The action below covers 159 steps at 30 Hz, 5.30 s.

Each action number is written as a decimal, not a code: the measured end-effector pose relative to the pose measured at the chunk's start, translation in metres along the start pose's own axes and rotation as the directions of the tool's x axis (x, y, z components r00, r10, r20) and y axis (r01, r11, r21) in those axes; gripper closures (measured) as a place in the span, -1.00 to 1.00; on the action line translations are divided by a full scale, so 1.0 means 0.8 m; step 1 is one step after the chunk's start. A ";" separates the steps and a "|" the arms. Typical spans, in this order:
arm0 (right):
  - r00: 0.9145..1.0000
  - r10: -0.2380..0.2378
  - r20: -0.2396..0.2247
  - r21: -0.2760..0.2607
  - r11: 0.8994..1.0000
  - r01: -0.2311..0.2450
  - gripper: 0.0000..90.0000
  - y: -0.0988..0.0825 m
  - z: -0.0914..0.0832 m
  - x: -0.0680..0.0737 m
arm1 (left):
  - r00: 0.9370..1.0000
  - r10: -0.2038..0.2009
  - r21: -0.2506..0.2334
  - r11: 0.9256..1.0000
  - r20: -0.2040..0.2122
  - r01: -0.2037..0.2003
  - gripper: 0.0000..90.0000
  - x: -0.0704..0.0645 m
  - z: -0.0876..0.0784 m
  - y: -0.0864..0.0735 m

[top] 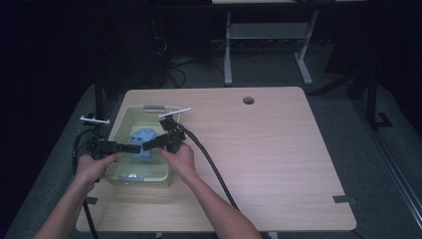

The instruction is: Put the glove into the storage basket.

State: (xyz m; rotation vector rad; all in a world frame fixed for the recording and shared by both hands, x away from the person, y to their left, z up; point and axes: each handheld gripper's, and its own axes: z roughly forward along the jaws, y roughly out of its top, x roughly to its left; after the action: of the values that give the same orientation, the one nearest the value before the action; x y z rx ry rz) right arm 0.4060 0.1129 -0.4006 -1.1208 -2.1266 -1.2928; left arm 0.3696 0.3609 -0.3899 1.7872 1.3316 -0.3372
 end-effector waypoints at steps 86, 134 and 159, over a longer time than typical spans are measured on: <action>0.999 0.003 0.044 -0.089 0.996 0.001 0.24 -0.021 -0.120 -0.022 | 0.986 0.042 0.043 0.998 -0.159 -0.036 0.20 -0.027 0.023 0.020; 0.998 0.055 0.020 -0.154 0.987 -0.052 -0.22 -0.057 -0.214 -0.071 | 0.991 0.133 -0.131 0.983 0.030 -0.128 -0.36 -0.108 0.063 0.028; 0.994 0.089 0.064 -0.198 0.977 -0.075 -0.26 -0.108 -0.269 -0.091 | 0.981 0.156 -0.106 0.984 0.118 -0.143 -0.41 -0.149 0.111 0.011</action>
State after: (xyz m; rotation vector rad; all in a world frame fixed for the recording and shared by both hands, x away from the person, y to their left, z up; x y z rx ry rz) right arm 0.3672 -0.1271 -0.3926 -1.3390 -2.0143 -1.4680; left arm 0.3539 0.2158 -0.3604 1.7437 1.1006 -0.2923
